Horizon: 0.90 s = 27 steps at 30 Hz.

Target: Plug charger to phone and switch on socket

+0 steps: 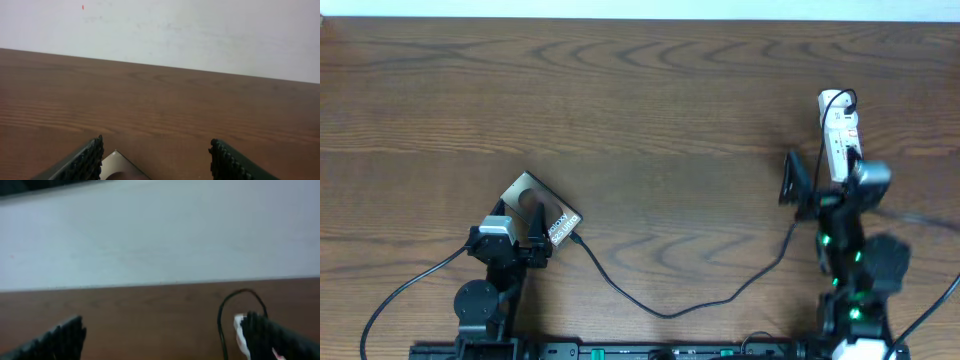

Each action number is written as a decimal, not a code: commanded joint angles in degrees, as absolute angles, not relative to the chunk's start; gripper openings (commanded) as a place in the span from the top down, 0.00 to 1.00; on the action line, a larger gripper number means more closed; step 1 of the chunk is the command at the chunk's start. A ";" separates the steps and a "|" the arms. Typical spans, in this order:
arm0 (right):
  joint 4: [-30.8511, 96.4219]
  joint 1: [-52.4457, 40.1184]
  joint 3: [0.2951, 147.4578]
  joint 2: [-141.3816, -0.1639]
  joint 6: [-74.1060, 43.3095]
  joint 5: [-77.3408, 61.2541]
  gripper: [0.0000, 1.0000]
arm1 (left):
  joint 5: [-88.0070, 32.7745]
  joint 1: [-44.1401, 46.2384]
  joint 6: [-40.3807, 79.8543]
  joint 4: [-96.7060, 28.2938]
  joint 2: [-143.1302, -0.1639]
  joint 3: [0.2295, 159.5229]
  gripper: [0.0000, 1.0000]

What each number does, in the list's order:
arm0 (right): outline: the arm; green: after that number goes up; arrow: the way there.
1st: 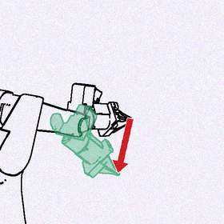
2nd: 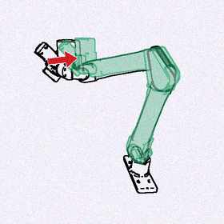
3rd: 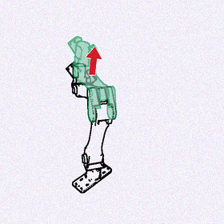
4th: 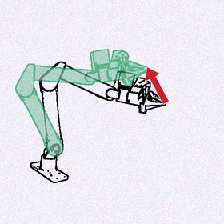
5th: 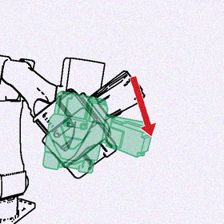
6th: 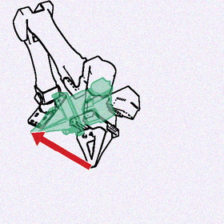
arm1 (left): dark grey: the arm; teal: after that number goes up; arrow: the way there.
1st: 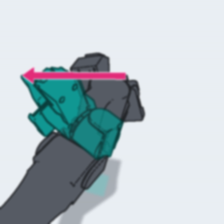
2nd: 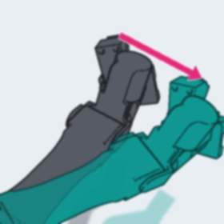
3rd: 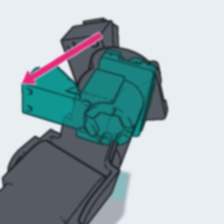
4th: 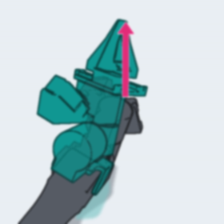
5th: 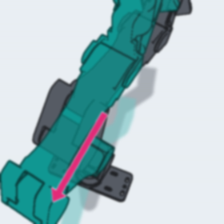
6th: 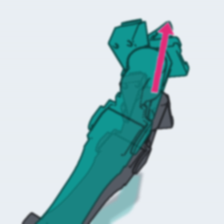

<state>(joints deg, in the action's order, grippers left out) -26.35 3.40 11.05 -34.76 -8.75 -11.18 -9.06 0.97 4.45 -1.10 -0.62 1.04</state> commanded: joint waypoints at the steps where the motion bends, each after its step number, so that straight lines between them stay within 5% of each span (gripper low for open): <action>1: -28.75 2.85 3.62 -28.71 -8.95 -9.30 0.01 | -9.80 0.73 4.10 -3.36 -0.23 0.23 0.34; 17: 4.10 2.52 0.32 -6.52 -7.64 -6.74 0.01 | -9.80 0.73 4.10 -3.36 -0.23 0.23 0.34; 27: 3.92 2.50 0.32 -0.27 -7.66 -5.96 0.01 | -9.80 0.73 4.10 -3.36 -0.23 0.23 0.34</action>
